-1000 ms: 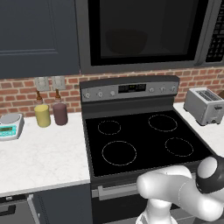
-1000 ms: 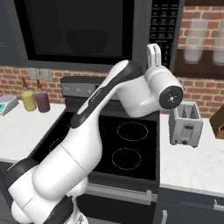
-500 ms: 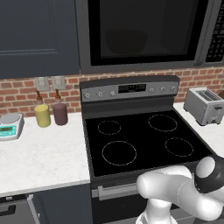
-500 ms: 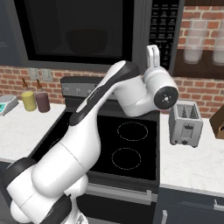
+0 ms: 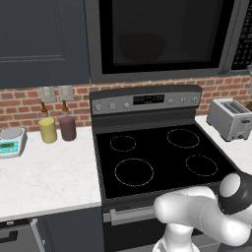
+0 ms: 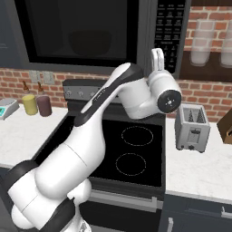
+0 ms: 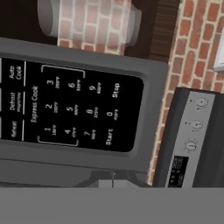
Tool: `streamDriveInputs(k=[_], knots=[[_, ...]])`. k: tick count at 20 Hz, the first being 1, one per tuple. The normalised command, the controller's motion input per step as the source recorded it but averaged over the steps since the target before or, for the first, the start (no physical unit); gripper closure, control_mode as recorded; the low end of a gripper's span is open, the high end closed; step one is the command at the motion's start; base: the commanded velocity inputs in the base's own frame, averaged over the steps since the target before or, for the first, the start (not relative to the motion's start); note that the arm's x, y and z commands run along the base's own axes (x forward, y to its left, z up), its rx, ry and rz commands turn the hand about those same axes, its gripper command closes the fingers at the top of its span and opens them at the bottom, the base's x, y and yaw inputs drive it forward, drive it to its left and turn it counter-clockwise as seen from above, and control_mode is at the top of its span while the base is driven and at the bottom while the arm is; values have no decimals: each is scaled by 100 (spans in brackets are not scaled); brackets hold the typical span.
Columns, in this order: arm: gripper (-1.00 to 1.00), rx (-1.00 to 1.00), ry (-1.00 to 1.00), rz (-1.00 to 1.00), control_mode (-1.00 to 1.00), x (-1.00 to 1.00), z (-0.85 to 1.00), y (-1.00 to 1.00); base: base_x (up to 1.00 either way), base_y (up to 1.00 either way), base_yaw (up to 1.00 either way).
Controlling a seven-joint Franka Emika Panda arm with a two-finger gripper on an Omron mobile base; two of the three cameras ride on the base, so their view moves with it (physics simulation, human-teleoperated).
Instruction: Open the microwave, place the bowl with waffle inside the microwave, then close the microwave door and turn it on.
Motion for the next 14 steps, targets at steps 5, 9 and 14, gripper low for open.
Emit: streamDriveInputs(k=[5,9,14], knots=[[100,0,0,0,-100,22,0,0,0,0,0],[100,0,0,0,-100,19,0,-1,0,0,0],[100,0,0,0,-100,27,0,-1,0,0,0]])
